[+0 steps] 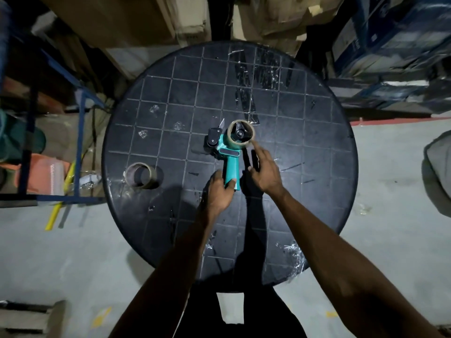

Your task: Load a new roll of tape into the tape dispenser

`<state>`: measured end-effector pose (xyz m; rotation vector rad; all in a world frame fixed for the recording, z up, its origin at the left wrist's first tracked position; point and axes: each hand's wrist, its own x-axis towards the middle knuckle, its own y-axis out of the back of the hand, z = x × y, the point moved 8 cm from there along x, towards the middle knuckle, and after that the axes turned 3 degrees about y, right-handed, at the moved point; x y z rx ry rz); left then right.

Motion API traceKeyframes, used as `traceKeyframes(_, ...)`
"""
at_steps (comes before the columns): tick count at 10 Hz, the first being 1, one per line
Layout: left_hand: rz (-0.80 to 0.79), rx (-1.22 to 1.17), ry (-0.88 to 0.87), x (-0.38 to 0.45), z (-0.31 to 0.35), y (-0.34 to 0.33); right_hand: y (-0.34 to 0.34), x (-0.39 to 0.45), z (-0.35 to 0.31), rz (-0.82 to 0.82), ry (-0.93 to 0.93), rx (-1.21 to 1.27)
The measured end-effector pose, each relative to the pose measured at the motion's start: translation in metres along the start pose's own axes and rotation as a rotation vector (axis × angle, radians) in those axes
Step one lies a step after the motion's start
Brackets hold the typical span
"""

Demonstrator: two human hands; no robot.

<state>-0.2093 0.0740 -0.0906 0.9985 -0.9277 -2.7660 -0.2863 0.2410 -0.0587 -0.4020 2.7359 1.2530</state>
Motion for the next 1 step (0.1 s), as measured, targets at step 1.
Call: traceKeyframes(1, -0.010, 0.019, -0.006, -0.0267, -0.0302, -0.0059, -0.0099, -0.0545, 0.0125, -0.015, -0.064, -0.007)
